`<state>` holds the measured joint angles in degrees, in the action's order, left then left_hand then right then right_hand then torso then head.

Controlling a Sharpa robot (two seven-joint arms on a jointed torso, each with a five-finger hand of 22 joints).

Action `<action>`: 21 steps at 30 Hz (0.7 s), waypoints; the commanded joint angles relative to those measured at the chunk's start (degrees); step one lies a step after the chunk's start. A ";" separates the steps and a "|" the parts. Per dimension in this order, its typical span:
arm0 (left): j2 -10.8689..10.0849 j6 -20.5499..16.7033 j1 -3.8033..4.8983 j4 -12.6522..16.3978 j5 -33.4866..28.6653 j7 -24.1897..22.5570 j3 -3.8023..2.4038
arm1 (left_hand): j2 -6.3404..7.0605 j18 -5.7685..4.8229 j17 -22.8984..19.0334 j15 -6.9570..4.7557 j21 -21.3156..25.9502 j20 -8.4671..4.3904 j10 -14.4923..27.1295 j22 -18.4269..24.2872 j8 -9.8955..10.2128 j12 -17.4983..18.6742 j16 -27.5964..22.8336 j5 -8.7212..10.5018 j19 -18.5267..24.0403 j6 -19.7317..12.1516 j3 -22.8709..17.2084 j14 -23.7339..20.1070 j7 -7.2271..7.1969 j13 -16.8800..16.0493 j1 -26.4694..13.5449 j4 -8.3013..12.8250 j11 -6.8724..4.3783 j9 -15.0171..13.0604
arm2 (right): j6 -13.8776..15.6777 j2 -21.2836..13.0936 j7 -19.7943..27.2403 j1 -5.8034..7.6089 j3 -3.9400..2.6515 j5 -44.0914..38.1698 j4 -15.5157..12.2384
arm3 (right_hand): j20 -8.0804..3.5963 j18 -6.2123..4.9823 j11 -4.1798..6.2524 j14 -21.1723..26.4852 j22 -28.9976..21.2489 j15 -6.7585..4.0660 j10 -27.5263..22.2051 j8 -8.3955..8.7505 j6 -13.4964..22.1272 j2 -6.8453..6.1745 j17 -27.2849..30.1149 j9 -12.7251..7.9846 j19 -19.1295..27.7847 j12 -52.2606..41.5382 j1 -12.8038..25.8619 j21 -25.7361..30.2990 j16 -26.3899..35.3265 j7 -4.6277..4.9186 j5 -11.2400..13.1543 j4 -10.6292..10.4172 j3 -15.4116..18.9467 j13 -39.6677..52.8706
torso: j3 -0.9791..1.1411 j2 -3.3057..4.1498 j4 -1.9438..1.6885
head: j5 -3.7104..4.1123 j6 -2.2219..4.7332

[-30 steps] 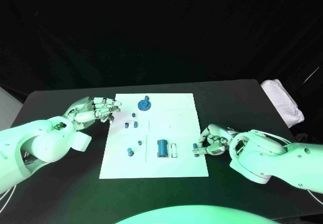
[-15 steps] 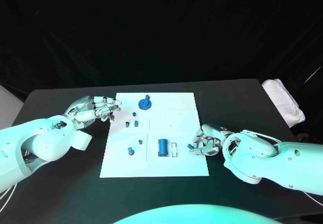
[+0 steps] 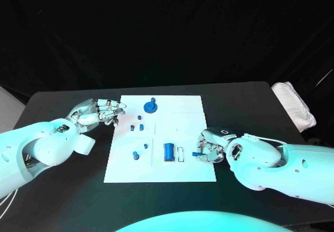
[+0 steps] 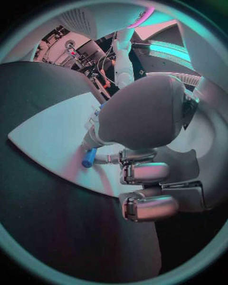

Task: Assemble the parts on the task board

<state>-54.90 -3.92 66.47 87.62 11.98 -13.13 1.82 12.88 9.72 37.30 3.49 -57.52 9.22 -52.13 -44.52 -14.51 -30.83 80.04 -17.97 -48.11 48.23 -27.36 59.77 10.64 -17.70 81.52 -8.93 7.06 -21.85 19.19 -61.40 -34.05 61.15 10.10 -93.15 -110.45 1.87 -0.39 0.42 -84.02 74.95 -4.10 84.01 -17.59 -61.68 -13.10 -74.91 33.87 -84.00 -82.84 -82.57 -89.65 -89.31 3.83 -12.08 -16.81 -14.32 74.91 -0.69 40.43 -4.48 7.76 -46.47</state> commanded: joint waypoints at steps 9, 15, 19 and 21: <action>-0.03 1.05 -0.02 0.18 -0.01 0.02 -0.03 | -0.21 0.78 -0.05 0.09 0.34 0.20 0.50 -0.07 -0.27 -0.20 0.25 -0.03 -0.16 -0.31 0.14 -0.28 -0.01 -0.10 -0.18 -0.19 0.02 0.01 | -0.06 0.01 -3.66 -0.84 0.85 -1.20 0.06 | -0.15 0.39 0.37 -5.72 15.05 -0.28 3.70 0.03 -0.95 -1.91 -13.97 -7.35 -6.00 -0.27 4.09 -0.35 -0.13 -0.18 -9.91 4.77 -10.74 12.25 | 0.02 -0.03 0.06 | 0.00 0.23; 0.00 1.07 -0.02 0.17 0.03 0.05 -0.03 | -0.21 0.78 -0.05 0.09 0.34 0.20 0.50 -0.07 -0.27 -0.20 0.25 -0.03 -0.16 -0.31 0.14 -0.28 -0.01 -0.10 -0.18 -0.19 0.02 0.01 | 5.01 -0.18 -3.46 0.25 0.75 0.97 -1.19 | -0.29 0.39 0.56 -5.86 15.05 -0.44 4.03 -0.54 -1.21 -2.03 -14.54 -6.84 -6.00 -1.10 5.13 -0.35 -0.42 -0.39 -12.36 5.73 -12.63 12.60 | 0.02 0.01 0.03 | 0.09 0.24; 0.04 1.07 -0.02 0.20 0.04 0.06 -0.03 | -0.25 0.79 0.00 0.08 0.36 0.20 0.58 -0.07 -0.33 -0.31 0.28 -0.04 -0.17 -0.29 0.11 -0.25 -0.02 -0.14 -0.11 -0.18 0.01 0.00 | 10.16 -0.01 -2.98 1.31 0.69 5.40 -1.91 | -0.38 0.39 0.70 -5.95 15.05 -0.55 4.24 -0.93 -1.31 -1.88 -14.92 -6.47 -6.00 -1.63 5.87 -0.35 -0.61 -0.57 -13.46 6.18 -13.53 12.82 | 0.01 0.05 0.03 | 0.13 0.33; 0.07 1.07 -0.02 0.21 0.05 0.07 -0.03 | -0.25 0.79 0.00 0.08 0.36 0.20 0.58 -0.07 -0.33 -0.31 0.28 -0.04 -0.17 -0.29 0.11 -0.25 -0.02 -0.14 -0.11 -0.18 0.01 0.00 | 12.08 0.21 -2.68 1.69 0.67 8.13 -2.06 | -0.46 0.39 0.82 -5.95 15.05 -0.65 4.36 -1.17 -1.40 -1.70 -14.95 -6.25 -6.00 -1.90 6.00 -0.35 -0.62 -0.70 -13.94 6.57 -14.02 12.92 | 0.02 0.05 0.00 | 0.15 0.30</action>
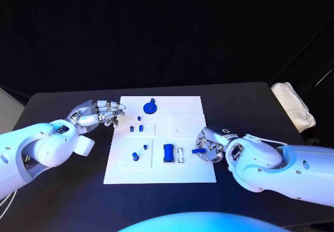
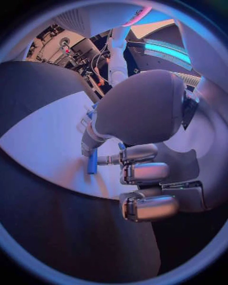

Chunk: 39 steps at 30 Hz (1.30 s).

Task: Assemble the parts on the task board

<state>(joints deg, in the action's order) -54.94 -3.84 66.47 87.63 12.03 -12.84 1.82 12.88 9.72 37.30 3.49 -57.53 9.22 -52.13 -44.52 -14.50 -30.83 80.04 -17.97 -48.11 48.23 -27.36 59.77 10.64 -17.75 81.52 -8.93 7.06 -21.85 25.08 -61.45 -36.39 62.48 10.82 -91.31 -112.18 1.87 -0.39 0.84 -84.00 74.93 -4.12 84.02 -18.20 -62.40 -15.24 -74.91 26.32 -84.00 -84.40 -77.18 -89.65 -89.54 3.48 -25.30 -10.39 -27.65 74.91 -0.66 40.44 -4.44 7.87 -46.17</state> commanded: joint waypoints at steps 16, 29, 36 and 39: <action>0.01 0.90 0.00 0.50 0.08 -0.17 -0.03 | -0.25 0.79 0.00 0.08 0.36 0.20 0.58 -0.07 -0.34 -0.32 0.28 -0.04 -0.17 -0.29 0.11 -0.25 -0.02 -0.10 -0.11 -0.18 0.01 0.00 | 9.94 4.59 1.09 0.75 -0.06 26.86 1.74 | -0.57 0.39 0.42 -5.97 15.07 -0.68 4.42 -1.00 -0.15 0.68 -14.94 1.96 -6.00 -0.35 3.65 -0.35 -0.39 -0.38 -0.85 0.08 -1.25 12.93 | 0.03 0.08 -0.02 | -0.01 -0.32; -0.04 0.89 0.00 0.61 0.11 -0.09 -0.03 | -0.25 0.79 0.00 0.08 0.36 0.20 0.58 -0.07 -0.34 -0.32 0.28 -0.04 -0.17 -0.29 0.11 -0.25 -0.02 -0.10 -0.11 -0.18 0.01 0.00 | 10.67 6.58 1.87 0.51 -0.06 30.64 2.21 | -0.50 0.39 0.32 -5.99 15.07 -0.59 4.53 -1.26 0.18 0.28 -15.05 2.51 -6.00 -0.46 10.03 -0.35 -0.44 -0.31 6.44 -1.58 1.29 13.01 | 0.07 0.05 0.01 | -0.21 -0.57; -0.02 0.92 0.00 0.54 0.14 -0.03 -0.03 | -0.28 0.80 0.00 0.07 0.37 0.20 0.67 -0.08 -0.42 -0.50 0.32 -0.04 -0.18 -0.28 0.10 -0.23 -0.02 -0.16 -0.04 -0.17 0.00 -0.02 | 10.38 6.41 2.07 0.40 -0.06 31.27 1.67 | -0.50 0.39 0.32 -6.00 15.07 -0.59 4.58 -1.28 0.05 0.75 -15.09 2.55 -6.00 -0.57 11.03 -0.35 -0.46 -0.33 7.94 -2.22 2.20 13.07 | 0.13 0.03 0.01 | -0.27 -0.68; -0.01 0.95 0.00 0.51 0.14 0.00 -0.03 | -0.28 0.80 0.00 0.07 0.37 0.20 0.67 -0.08 -0.42 -0.50 0.32 -0.04 -0.18 -0.28 0.10 -0.23 -0.02 -0.16 -0.04 -0.17 0.00 -0.02 | 10.00 6.20 1.97 0.38 -0.06 31.29 1.62 | -0.50 0.39 0.32 -6.00 15.07 -0.60 4.60 -1.28 0.04 0.78 -15.09 2.55 -6.00 -0.66 11.12 -0.35 -0.46 -0.34 8.02 -2.28 2.28 13.10 | 0.08 0.02 0.06 | -0.29 -0.70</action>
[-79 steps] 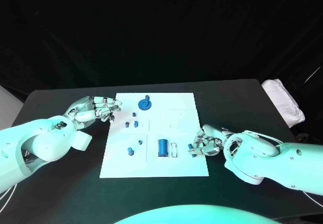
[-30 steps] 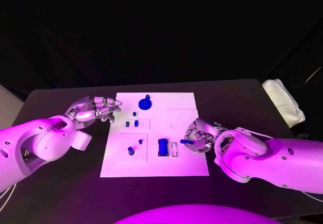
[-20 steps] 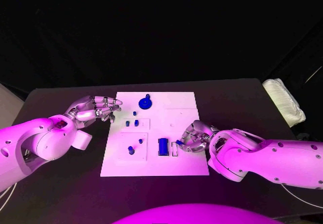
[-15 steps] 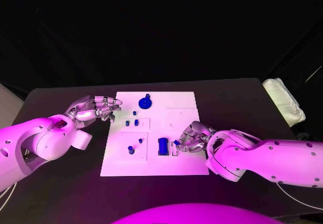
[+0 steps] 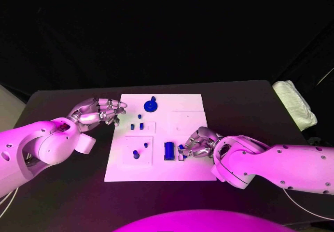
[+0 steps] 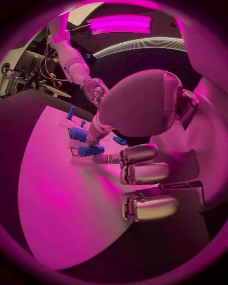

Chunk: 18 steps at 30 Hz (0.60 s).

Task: Assemble the parts on the task board

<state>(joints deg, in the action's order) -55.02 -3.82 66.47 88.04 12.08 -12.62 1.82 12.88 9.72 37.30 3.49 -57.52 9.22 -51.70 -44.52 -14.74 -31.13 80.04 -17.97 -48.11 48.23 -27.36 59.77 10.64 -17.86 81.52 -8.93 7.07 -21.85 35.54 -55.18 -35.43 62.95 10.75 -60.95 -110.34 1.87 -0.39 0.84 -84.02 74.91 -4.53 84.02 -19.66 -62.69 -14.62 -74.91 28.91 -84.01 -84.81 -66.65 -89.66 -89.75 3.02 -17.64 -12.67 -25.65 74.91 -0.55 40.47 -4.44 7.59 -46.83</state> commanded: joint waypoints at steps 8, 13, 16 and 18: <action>0.15 1.03 0.00 0.05 0.09 -0.13 -0.03 | -0.28 0.80 0.00 0.07 0.37 0.20 0.24 -0.08 -0.19 -0.20 0.32 -0.04 -0.18 -0.28 0.10 -0.23 -0.02 -0.05 -0.04 -0.17 0.00 -0.02 | -1.81 -0.17 0.59 -0.12 0.00 0.82 -0.24 | -0.51 0.39 0.36 -5.98 15.09 -0.21 4.60 0.14 0.22 0.24 -15.09 -0.01 -5.99 -0.20 0.87 -0.34 -0.25 0.08 0.78 -0.19 0.61 13.08 | -0.02 0.03 -0.02 | 0.02 -0.01; 0.15 1.02 0.00 0.02 0.09 -0.08 -0.03 | -0.28 0.80 0.00 0.07 0.37 0.20 0.24 -0.08 -0.19 -0.20 0.32 -0.04 -0.18 -0.28 0.10 -0.23 -0.02 -0.05 -0.04 -0.17 0.00 -0.02 | -2.07 -0.07 0.49 -0.12 0.00 0.77 -0.36 | -0.51 0.39 0.37 -5.98 15.09 -0.21 4.56 0.14 0.22 0.24 -15.09 -0.01 -5.99 -0.04 0.94 -0.34 -0.25 0.07 0.93 -0.23 0.72 13.02 | -0.07 0.01 -0.05 | -0.03 -0.03; 0.14 1.02 0.00 0.02 0.10 -0.05 -0.03 | -0.28 0.80 0.00 0.07 0.37 0.20 0.24 -0.08 -0.19 -0.20 0.32 -0.04 -0.18 -0.28 0.10 -0.23 -0.02 -0.05 -0.04 -0.17 0.00 -0.02 | -2.24 -0.06 0.43 -0.13 0.00 0.72 -0.36 | -0.51 0.39 0.37 -5.98 15.09 -0.21 4.56 0.14 0.22 0.26 -15.09 -0.01 -5.99 -0.04 0.93 -0.34 -0.25 0.06 0.94 -0.22 0.73 13.02 | -0.09 0.00 -0.03 | -0.09 -0.09; 0.14 1.03 0.00 0.01 0.10 -0.03 -0.03 | -0.28 0.80 0.00 0.07 0.37 0.20 0.24 -0.08 -0.19 -0.20 0.32 -0.04 -0.18 -0.28 0.10 -0.23 -0.02 -0.05 -0.04 -0.17 0.00 -0.02 | -2.41 -0.06 0.38 -0.13 0.00 0.67 -0.33 | -0.51 0.39 0.37 -5.98 15.09 -0.21 4.56 0.14 0.22 0.26 -15.09 -0.01 -5.99 -0.04 0.93 -0.34 -0.25 0.06 0.94 -0.22 0.73 13.02 | -0.10 0.00 -0.03 | -0.10 -0.12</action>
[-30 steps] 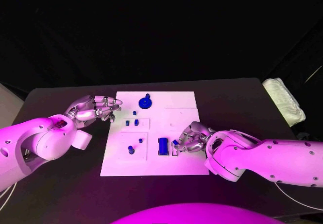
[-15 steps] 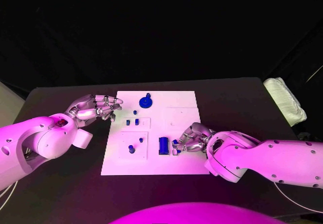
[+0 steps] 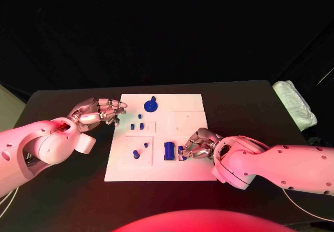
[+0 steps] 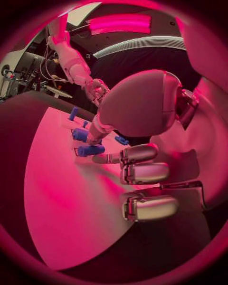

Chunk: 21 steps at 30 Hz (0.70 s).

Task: Assemble the parts on the task board

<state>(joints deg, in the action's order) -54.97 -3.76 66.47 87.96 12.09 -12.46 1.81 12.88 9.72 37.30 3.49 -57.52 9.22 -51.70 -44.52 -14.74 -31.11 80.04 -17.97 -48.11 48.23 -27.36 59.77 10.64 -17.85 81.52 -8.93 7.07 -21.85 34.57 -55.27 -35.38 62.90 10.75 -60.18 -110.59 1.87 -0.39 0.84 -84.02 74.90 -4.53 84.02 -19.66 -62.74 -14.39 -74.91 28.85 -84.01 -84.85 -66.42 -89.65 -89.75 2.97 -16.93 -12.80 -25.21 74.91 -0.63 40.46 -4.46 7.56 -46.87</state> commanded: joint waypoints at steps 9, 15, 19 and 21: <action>0.09 0.97 0.00 0.07 0.09 -0.16 -0.03 | -0.28 0.80 0.00 0.07 0.37 0.20 0.25 -0.08 -0.19 -0.21 0.32 -0.04 -0.18 -0.28 0.10 -0.23 -0.02 -0.06 -0.03 -0.17 0.00 -0.02 | -1.67 0.13 0.43 -0.07 0.01 -0.33 0.21 | -0.51 0.39 0.36 -5.98 15.10 -0.22 4.55 0.18 0.32 0.07 -15.09 0.05 -5.99 0.08 1.06 -0.35 -0.25 0.16 0.68 -0.31 0.69 12.99 | 0.00 0.00 0.01 | -0.15 -0.05; 0.08 0.95 0.00 0.06 0.11 -0.12 -0.03 | -0.30 0.80 -0.12 0.08 0.38 0.20 0.39 -0.08 -0.28 -0.36 0.32 -0.04 -0.19 -0.27 0.12 -0.30 -0.01 -0.10 -0.07 -0.24 0.02 -0.03 | -1.96 0.26 0.93 -0.08 0.01 -0.17 0.38 | -0.44 0.39 0.25 -5.98 15.10 -0.12 4.53 0.31 0.36 0.48 -15.09 0.02 -5.99 0.17 2.75 -0.35 -0.25 0.27 3.33 -1.87 3.23 12.97 | 0.02 0.05 0.03 | -0.17 0.04; 0.09 0.97 0.00 0.04 0.20 -0.08 -0.03 | -0.31 0.80 -0.21 0.08 0.38 0.21 0.41 -0.08 -0.28 -0.37 0.31 -0.04 -0.19 -0.28 0.11 -0.35 -0.01 -0.10 -0.07 -0.25 0.02 -0.03 | -2.29 0.34 1.41 -0.08 0.01 0.24 0.59 | -0.41 0.39 0.22 -5.97 15.10 -0.09 4.52 0.36 0.37 0.64 -15.07 0.01 -5.99 0.23 3.40 -0.35 -0.23 0.29 3.72 -2.63 4.59 12.95 | 0.02 0.03 0.02 | -0.21 0.06; 0.08 0.99 0.00 0.04 0.22 -0.03 -0.03 | -0.31 0.80 -0.21 0.08 0.38 0.21 0.41 -0.08 -0.28 -0.37 0.31 -0.04 -0.19 -0.28 0.11 -0.35 -0.01 -0.10 -0.07 -0.25 0.02 -0.03 | -2.39 0.36 1.55 -0.08 0.01 0.36 0.66 | -0.40 0.39 0.22 -5.97 15.10 -0.09 4.52 0.37 0.36 0.75 -15.06 0.01 -5.99 0.23 3.51 -0.35 -0.23 0.28 3.82 -2.86 5.07 12.96 | 0.02 0.04 0.01 | -0.20 0.04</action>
<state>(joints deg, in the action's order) -54.96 -3.72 66.47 87.91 12.12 -12.29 1.82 12.88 9.72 37.14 3.49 -57.53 9.22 -51.71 -44.52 -14.74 -31.11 80.04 -17.97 -48.11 48.23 -27.36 59.77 10.63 -17.90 81.52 -8.93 7.07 -21.85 33.55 -55.02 -35.04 62.90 10.74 -60.08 -109.92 1.87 -0.39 0.83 -84.02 74.94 -4.53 84.02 -19.49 -62.55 -13.57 -74.90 28.93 -84.00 -84.85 -63.34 -89.65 -89.75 3.15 -13.41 -15.63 -20.38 74.91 -0.62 40.48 -4.44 7.36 -46.80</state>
